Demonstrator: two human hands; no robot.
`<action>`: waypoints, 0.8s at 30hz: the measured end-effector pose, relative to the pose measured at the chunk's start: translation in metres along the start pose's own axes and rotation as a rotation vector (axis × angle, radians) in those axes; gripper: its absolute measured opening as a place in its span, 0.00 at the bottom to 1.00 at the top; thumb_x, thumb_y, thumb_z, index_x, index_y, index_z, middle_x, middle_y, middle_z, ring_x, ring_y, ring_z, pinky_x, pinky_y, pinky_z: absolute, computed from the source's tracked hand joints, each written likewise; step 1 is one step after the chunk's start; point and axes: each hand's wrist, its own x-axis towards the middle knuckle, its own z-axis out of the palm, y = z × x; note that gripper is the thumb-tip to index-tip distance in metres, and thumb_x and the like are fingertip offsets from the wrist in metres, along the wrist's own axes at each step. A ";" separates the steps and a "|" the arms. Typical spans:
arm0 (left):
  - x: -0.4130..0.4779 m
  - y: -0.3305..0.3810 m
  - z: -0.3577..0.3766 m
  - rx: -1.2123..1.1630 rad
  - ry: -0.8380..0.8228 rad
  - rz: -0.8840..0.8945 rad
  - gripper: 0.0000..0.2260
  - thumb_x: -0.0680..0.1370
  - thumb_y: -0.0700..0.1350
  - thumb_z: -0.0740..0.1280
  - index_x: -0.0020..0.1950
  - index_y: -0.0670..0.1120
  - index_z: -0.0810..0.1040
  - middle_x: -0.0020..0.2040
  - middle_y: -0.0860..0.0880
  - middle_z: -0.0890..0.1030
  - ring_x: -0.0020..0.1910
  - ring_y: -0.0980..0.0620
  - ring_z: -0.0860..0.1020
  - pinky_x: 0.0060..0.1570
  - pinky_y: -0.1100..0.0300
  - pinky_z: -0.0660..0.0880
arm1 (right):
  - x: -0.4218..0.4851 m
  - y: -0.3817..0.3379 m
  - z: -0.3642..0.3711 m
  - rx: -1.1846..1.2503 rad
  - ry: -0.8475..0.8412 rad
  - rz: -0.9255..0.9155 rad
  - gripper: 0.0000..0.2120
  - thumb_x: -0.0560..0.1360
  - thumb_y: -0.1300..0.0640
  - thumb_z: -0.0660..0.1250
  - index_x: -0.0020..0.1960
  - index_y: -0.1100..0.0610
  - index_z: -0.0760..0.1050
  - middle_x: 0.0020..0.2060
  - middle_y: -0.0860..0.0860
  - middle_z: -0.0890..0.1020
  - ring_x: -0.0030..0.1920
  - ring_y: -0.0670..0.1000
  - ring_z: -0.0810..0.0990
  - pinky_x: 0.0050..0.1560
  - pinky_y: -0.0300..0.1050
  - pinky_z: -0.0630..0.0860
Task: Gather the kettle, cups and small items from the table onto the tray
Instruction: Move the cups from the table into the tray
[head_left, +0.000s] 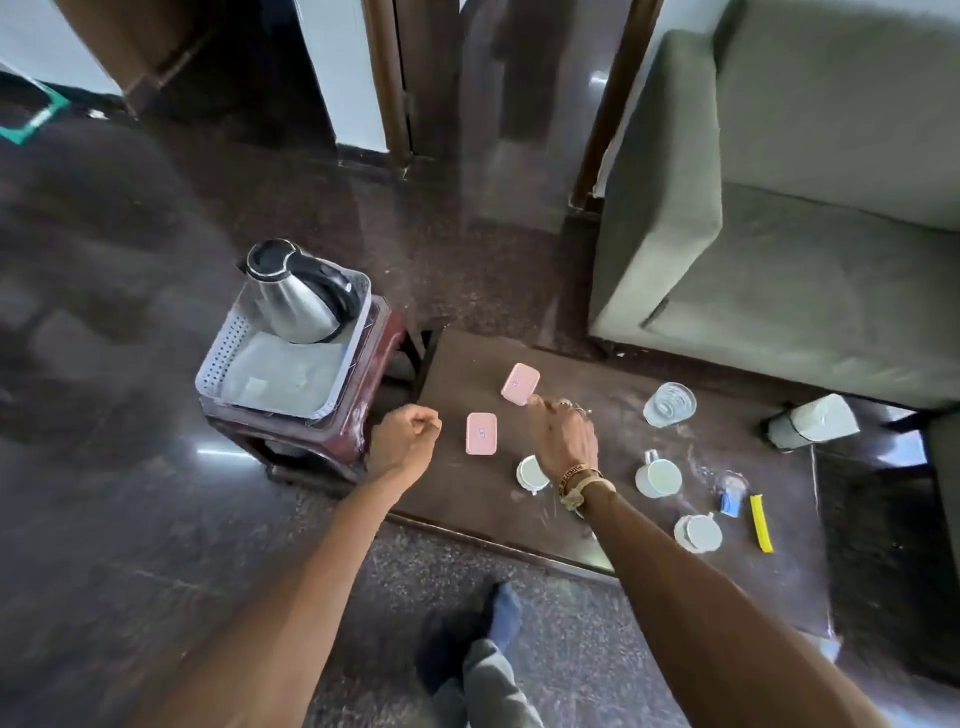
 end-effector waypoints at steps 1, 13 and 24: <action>0.003 -0.002 0.002 0.007 -0.003 -0.008 0.03 0.76 0.45 0.70 0.45 0.53 0.82 0.44 0.50 0.87 0.47 0.52 0.84 0.45 0.61 0.75 | 0.005 0.000 0.006 -0.001 -0.021 -0.008 0.20 0.83 0.49 0.56 0.49 0.63 0.80 0.49 0.63 0.83 0.53 0.65 0.78 0.47 0.51 0.71; 0.042 -0.009 0.025 0.044 -0.024 -0.063 0.03 0.77 0.44 0.70 0.49 0.48 0.84 0.51 0.49 0.86 0.53 0.51 0.83 0.53 0.59 0.77 | 0.053 0.002 0.047 -0.136 -0.134 -0.087 0.12 0.79 0.58 0.55 0.49 0.61 0.76 0.47 0.64 0.82 0.48 0.66 0.80 0.43 0.54 0.75; 0.063 -0.022 0.097 0.079 -0.370 -0.101 0.19 0.73 0.40 0.75 0.63 0.42 0.77 0.58 0.43 0.83 0.52 0.48 0.82 0.50 0.65 0.76 | 0.061 0.085 0.069 0.005 -0.053 0.378 0.13 0.79 0.56 0.61 0.54 0.62 0.81 0.55 0.64 0.82 0.57 0.66 0.78 0.54 0.53 0.74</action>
